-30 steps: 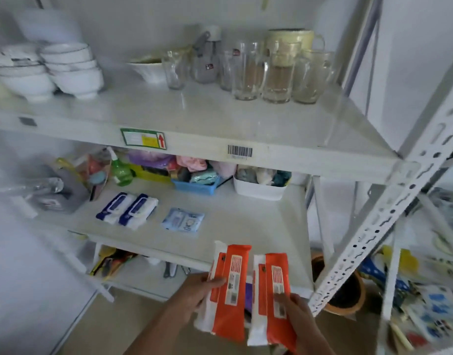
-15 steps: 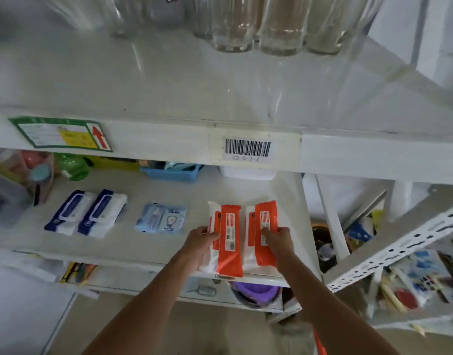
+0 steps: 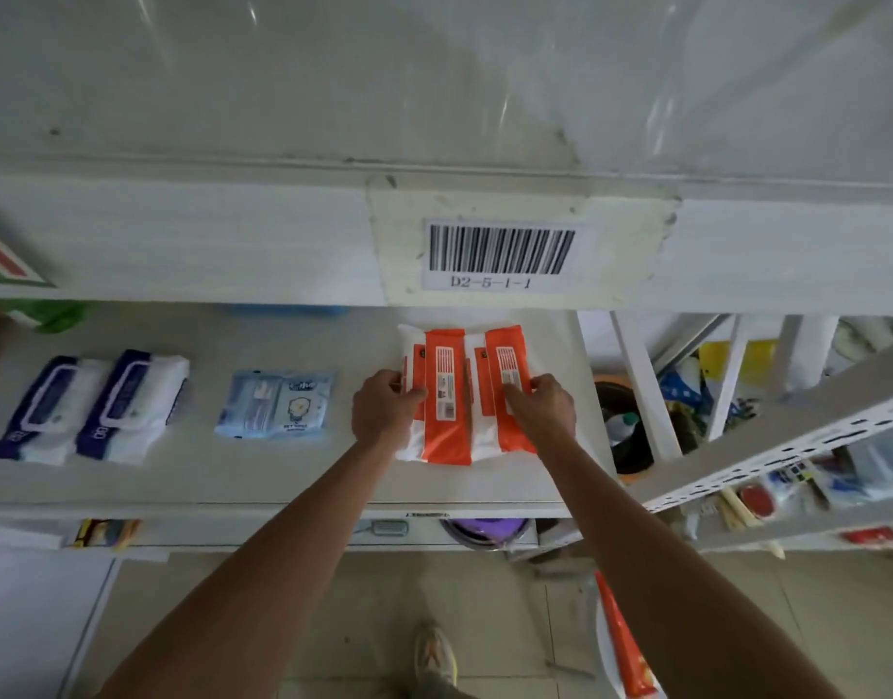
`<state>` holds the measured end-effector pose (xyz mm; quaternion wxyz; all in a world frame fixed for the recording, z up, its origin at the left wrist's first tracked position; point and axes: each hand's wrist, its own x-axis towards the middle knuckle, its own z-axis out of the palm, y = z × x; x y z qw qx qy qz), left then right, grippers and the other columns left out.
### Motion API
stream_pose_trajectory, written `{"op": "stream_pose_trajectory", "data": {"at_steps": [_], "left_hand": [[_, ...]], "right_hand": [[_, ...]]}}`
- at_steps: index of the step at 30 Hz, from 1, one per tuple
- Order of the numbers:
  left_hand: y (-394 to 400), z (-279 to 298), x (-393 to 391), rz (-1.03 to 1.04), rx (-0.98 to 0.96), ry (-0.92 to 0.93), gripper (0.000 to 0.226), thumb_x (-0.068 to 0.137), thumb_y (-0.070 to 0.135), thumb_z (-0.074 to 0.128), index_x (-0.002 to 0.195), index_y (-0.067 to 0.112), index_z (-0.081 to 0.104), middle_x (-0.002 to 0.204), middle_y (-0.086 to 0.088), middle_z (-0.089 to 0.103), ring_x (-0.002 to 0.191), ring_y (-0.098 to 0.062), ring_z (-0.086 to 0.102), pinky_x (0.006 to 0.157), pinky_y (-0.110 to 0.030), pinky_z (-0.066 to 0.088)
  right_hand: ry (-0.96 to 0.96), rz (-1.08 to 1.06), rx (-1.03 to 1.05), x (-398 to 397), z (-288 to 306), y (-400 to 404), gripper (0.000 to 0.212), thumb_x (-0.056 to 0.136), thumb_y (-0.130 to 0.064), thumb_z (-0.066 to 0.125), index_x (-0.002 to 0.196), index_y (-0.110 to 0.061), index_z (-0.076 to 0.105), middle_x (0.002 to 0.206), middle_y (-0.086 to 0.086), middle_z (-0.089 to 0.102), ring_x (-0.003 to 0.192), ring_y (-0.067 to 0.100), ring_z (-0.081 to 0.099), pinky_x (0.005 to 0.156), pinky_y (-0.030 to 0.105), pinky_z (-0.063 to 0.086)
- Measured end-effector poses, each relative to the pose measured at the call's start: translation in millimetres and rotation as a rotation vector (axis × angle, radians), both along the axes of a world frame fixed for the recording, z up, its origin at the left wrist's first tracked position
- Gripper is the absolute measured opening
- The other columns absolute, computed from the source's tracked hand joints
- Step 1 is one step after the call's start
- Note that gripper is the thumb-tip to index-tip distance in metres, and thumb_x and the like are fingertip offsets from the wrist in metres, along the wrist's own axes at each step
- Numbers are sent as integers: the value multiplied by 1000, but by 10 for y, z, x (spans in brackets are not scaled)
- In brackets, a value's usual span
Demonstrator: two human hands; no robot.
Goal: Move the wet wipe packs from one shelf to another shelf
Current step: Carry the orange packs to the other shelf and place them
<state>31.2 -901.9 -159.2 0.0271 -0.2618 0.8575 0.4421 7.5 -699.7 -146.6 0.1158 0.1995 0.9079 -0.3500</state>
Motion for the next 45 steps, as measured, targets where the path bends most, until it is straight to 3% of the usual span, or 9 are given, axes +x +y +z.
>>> {"op": "stream_pose_trajectory", "data": {"at_steps": [10, 14, 18, 21, 24, 27, 36, 38, 45], "left_hand": [[59, -37, 154, -30, -148, 88, 40, 89, 49, 70, 112, 16, 72, 108, -3, 77, 91, -24, 76, 82, -44, 63], [174, 172, 390, -57, -401, 278, 35, 87, 45, 68, 108, 17, 61, 106, -6, 67, 96, -25, 65, 82, -43, 57], [844, 485, 1019, -289, -301, 565, 14, 88, 23, 69, 100, 19, 62, 100, 1, 71, 91, -22, 68, 77, -39, 55], [1540, 617, 1523, -451, -160, 568, 4, 92, 21, 67, 95, 20, 63, 89, 4, 72, 79, -22, 69, 64, -37, 53], [2191, 593, 1991, -598, -57, 477, 4, 93, 22, 65, 91, 23, 62, 84, 6, 70, 75, -19, 65, 60, -30, 40], [2660, 292, 2317, -774, -190, 305, 6, 91, 29, 64, 89, 25, 60, 82, 6, 71, 78, -20, 69, 59, -29, 35], [3657, -552, 2736, -965, -351, -223, 23, 95, 34, 57, 114, 24, 65, 116, 0, 72, 111, -25, 68, 85, -33, 52], [3834, -724, 2775, -936, -367, -318, 27, 95, 34, 54, 118, 24, 65, 121, -1, 71, 113, -27, 68, 88, -34, 52], [4205, -1359, 2679, -614, -155, -637, 10, 86, 33, 69, 80, 26, 68, 102, -2, 78, 102, -26, 71, 77, -25, 50]], "right_hand": [[19, 13, -37, 126, -18, -59, 64, 89, -68, 56, 133, -22, 49, 125, 5, 65, 108, 29, 69, 92, 52, 59], [92, -28, -26, 486, 292, -15, 63, 92, -55, 64, 140, -18, 47, 130, 9, 56, 117, 28, 60, 95, 48, 56], [239, -70, -142, 1311, 636, 267, 32, 95, -33, 63, 124, -19, 60, 113, 7, 70, 94, 20, 70, 85, 35, 58], [253, -162, -253, 1984, 663, 540, 17, 94, -22, 54, 103, -22, 68, 91, 6, 77, 83, 22, 73, 78, 41, 60], [247, -306, -319, 2593, 455, 1070, 21, 95, -24, 47, 95, -25, 67, 83, 3, 77, 73, 20, 73, 67, 48, 61], [144, -369, -257, 3068, 71, 1650, 24, 86, -23, 45, 88, -28, 68, 72, 3, 75, 62, 19, 71, 61, 47, 60], [-101, -505, -291, 3620, -830, 3320, 21, 80, -14, 52, 77, -26, 69, 58, -4, 71, 51, 10, 67, 64, 41, 61], [-129, -513, -284, 3624, -950, 3590, 19, 79, -23, 51, 81, -25, 69, 60, -7, 71, 58, 11, 69, 65, 38, 60], [-360, -379, -245, 3366, -1647, 4242, 19, 86, -36, 54, 99, -27, 63, 92, -1, 74, 86, 27, 73, 80, 41, 62]]}}
